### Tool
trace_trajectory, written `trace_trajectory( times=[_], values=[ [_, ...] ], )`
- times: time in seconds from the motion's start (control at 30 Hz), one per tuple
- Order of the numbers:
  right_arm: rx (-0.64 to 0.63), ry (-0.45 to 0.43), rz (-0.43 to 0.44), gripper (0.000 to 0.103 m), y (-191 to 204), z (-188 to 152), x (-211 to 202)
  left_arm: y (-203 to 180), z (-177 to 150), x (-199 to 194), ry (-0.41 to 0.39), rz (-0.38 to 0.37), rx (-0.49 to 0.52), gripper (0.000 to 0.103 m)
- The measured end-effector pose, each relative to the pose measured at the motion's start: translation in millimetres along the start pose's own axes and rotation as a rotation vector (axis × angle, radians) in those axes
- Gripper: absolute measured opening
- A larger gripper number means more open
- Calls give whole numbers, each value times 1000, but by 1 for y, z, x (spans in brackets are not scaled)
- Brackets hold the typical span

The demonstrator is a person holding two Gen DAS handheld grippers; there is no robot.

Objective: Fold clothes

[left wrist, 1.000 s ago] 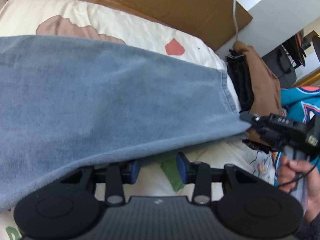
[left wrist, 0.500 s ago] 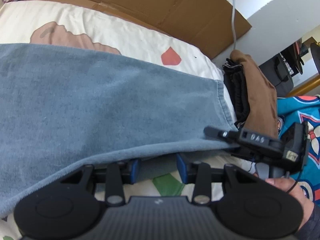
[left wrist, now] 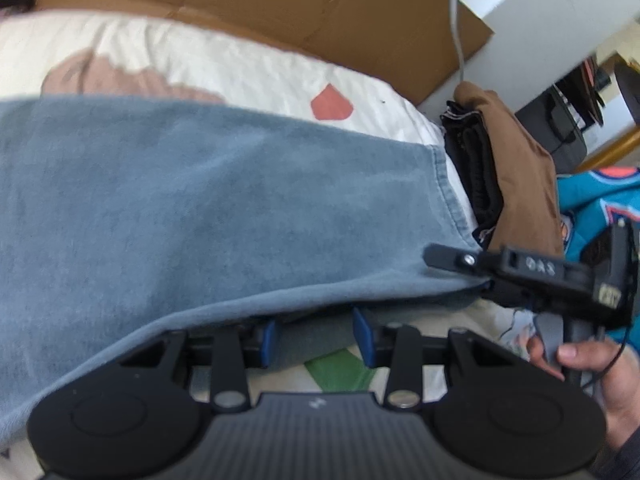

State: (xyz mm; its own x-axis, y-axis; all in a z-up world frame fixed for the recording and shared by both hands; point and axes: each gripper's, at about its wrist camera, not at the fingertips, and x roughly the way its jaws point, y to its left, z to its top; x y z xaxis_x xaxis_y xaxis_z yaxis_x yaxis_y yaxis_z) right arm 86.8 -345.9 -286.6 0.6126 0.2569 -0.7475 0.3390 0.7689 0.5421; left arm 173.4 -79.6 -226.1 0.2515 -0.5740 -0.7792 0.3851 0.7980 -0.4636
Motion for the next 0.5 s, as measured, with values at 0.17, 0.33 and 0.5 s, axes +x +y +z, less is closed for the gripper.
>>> trace_trajectory(
  times=[0.17,0.33,0.5],
  values=[
    [-3,80,-22,57,6,2,12,-13,-2,13,17,-24,53,41],
    [39,111,-33,35,-3,-5,10,-21,-2,25,22,-45,118,41],
    [153,137,-38,24,-23,-7,4,-27,-6,33,27,-60,202,42]
  ],
)
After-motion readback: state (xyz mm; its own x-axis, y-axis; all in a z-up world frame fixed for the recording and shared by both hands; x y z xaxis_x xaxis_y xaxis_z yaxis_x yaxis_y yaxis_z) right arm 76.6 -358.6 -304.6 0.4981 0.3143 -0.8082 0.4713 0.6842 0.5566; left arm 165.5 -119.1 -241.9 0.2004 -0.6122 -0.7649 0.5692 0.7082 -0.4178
